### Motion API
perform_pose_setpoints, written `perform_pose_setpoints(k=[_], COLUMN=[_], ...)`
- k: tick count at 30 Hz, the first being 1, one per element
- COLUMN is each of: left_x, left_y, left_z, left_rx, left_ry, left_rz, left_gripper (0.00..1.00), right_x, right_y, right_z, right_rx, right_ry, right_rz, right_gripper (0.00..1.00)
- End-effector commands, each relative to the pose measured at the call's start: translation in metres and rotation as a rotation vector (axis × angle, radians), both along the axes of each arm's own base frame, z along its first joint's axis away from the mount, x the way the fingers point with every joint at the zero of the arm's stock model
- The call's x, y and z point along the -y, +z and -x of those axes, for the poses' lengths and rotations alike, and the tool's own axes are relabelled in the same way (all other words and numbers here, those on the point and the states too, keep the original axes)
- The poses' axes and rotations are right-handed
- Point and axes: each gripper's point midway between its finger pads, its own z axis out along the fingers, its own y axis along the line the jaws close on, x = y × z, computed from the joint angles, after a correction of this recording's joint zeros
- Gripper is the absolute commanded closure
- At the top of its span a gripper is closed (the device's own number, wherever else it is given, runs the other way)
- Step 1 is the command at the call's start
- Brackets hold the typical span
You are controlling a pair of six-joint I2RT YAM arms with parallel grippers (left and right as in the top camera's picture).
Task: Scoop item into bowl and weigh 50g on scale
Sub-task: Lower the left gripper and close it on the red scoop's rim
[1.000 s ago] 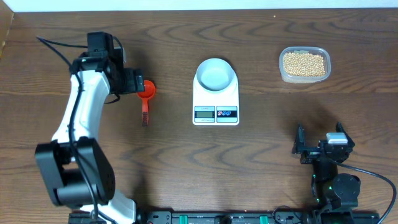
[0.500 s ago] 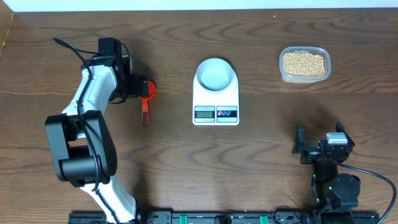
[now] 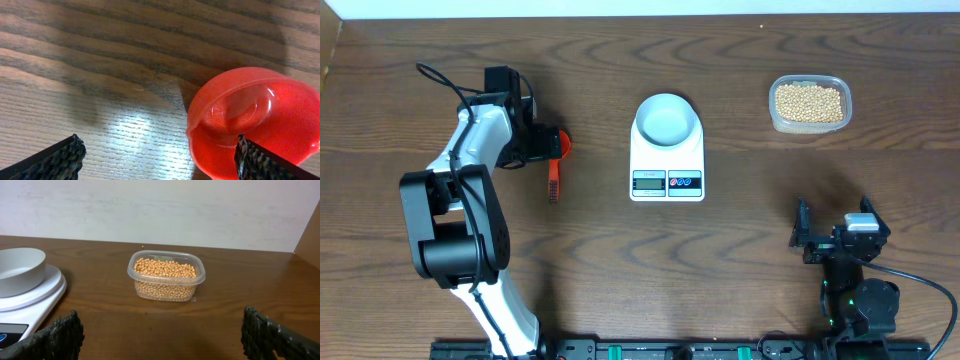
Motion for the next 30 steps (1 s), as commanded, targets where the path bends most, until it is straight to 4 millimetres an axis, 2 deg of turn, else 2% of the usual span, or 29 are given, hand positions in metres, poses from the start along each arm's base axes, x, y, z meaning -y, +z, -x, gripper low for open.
perform_pose_setpoints(k=[1, 9, 30], left_x=[-0.0003, -0.0010, -0.0007], left_y=[-0.0007, 0.0001, -0.0004], left_z=[-0.0053, -0.0112, -0.0085], left_rx=[0.011, 0.036, 0.025], left_ry=[-0.005, -0.005, -0.004], left_rz=[0.004, 0.002, 0.004], left_gripper=[0.02, 0.02, 0.02], right_x=[0.0017, 0.0017, 0.0017], right_y=[-0.0012, -0.0012, -0.0012], right_z=[0.0001, 0.0001, 0.0001], right_rx=[-0.004, -0.004, -0.004], right_ry=[-0.005, -0.005, -0.005], right_rz=[0.013, 0.013, 0.013], right_gripper=[0.01, 0.01, 0.01])
